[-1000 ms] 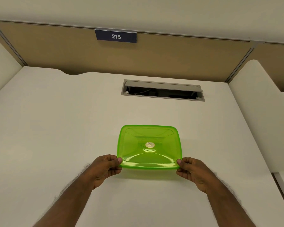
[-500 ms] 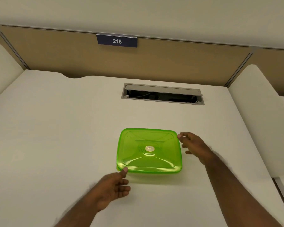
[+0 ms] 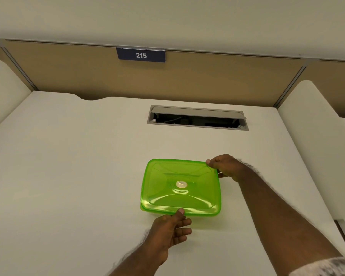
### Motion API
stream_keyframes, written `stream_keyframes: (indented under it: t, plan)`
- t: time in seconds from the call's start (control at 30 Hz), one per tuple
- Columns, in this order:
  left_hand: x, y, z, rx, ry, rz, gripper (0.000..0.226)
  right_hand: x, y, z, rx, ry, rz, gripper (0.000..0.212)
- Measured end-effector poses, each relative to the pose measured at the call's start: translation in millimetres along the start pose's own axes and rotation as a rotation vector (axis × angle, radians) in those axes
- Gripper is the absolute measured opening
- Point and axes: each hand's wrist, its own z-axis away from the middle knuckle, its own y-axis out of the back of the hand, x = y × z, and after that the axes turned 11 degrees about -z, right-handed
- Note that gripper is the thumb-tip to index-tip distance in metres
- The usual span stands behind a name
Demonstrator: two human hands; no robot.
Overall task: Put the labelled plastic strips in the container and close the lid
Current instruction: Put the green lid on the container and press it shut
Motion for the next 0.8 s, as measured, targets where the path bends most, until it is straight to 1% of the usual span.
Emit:
stream_keyframes:
  t: [0.07,0.27,0.43,0.6,0.8]
  plan:
    - [-1,-2,0,0.027,-0.014,-0.016,0.037,4,4,1,-0.009,-0.009,-0.03,0.031]
    - [2,-5,-6,0.107,-0.081,-0.081,0.027,20,22,23,0.02,0.026,-0.178,0.02]
    - [23,-17,-15,0.11,-0.203,-0.18,0.022,46,48,48,0.119,0.04,-0.364,0.025]
    - [56,-39,-37,0.074,-0.307,-0.314,0.026,70,68,71,0.257,0.024,-0.578,0.021]
    - [99,-74,-74,-0.046,-0.301,-0.376,0.024,95,85,85,0.345,0.048,-0.837,0.016]
